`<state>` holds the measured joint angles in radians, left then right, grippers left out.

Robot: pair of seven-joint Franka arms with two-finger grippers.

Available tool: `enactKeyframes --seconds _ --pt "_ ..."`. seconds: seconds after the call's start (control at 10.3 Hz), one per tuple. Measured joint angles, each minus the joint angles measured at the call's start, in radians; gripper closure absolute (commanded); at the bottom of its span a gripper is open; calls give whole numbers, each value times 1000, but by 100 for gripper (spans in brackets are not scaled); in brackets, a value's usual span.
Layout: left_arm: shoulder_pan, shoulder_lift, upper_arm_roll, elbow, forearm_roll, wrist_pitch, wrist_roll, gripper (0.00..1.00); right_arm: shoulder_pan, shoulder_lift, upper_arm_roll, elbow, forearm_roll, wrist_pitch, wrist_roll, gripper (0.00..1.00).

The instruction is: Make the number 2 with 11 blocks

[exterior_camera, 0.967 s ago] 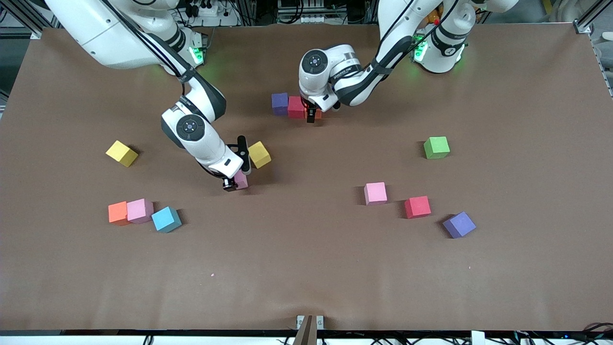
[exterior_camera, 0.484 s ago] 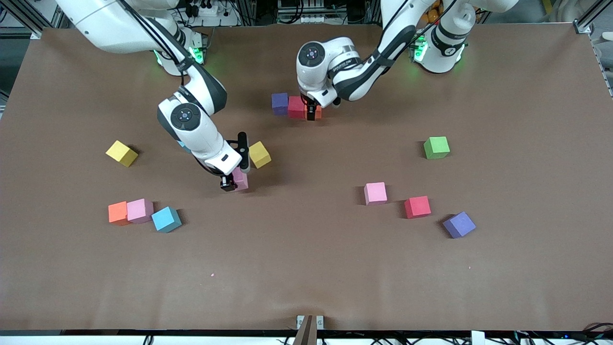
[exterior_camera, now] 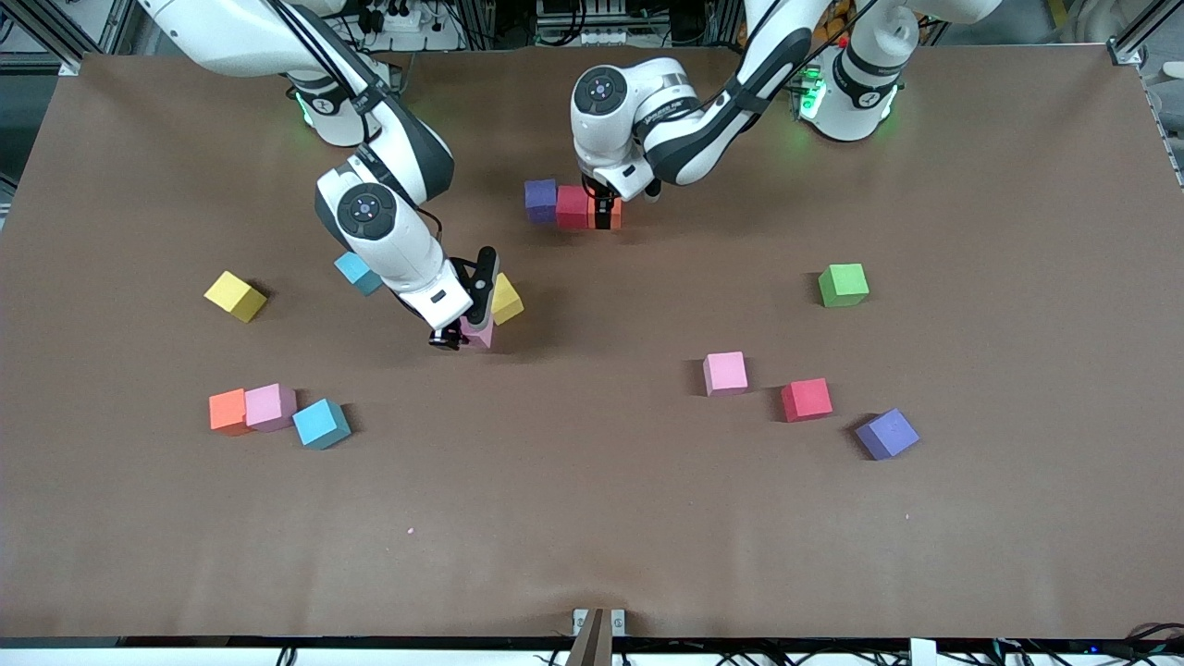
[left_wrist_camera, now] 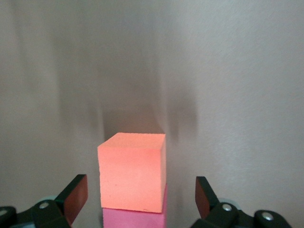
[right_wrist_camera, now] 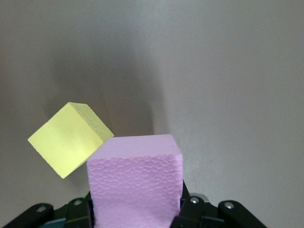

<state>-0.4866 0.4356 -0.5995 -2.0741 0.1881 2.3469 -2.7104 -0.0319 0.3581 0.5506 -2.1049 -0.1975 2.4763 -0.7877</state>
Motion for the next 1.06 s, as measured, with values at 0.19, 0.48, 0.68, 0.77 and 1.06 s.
enactKeyframes --seconds 0.19,0.48,0.68,0.77,1.06 --pt "53 -37 -2 0 0 -47 17 0 2 -18 -2 -12 20 -20 130 88" --pt "233 -74 0 4 0 -91 132 0 76 -44 1 -19 26 -67 569 87" --pt "364 -88 2 21 0 -94 224 0 174 -50 3 -23 29 -72 906 88" --pt "417 -89 3 36 0 -94 268 0 232 -51 4 -23 32 -71 1085 88" --pt "543 -73 5 77 0 -95 396 0 389 -43 3 9 36 -63 1602 88"
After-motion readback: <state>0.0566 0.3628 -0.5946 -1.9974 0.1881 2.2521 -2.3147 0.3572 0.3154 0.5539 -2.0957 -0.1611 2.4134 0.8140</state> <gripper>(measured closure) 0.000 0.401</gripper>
